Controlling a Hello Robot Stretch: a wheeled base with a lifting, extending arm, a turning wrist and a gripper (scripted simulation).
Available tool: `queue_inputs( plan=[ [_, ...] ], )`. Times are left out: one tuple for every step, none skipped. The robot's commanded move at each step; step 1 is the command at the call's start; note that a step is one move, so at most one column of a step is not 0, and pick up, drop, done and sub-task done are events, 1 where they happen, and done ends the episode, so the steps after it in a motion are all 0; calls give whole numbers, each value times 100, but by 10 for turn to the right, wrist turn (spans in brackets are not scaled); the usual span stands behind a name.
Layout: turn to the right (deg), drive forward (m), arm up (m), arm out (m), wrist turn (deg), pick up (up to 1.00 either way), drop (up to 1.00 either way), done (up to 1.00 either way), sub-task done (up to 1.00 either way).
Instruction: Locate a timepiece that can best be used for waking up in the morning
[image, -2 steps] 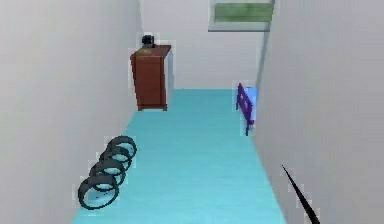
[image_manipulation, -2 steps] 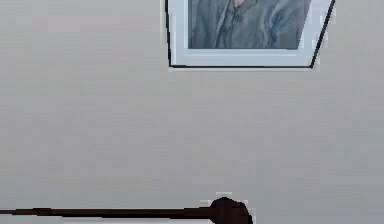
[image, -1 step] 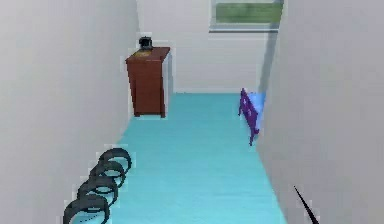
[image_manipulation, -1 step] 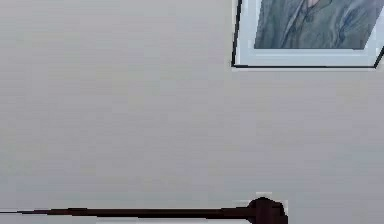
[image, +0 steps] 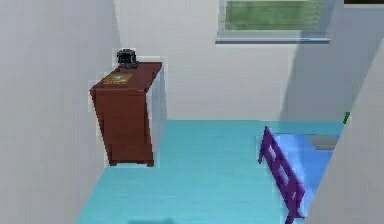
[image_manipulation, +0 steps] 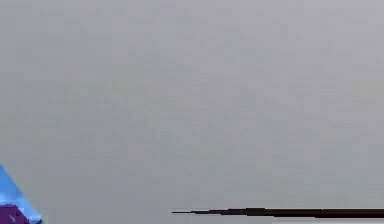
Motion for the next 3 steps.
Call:
queue_inputs(
  plan=[
    [0,100,0,0,0,0,0,0,0],
    [30,0,0,0,0,0,0,0,0],
    [0,65,0,0,0,0,0,0,0]
  ],
)
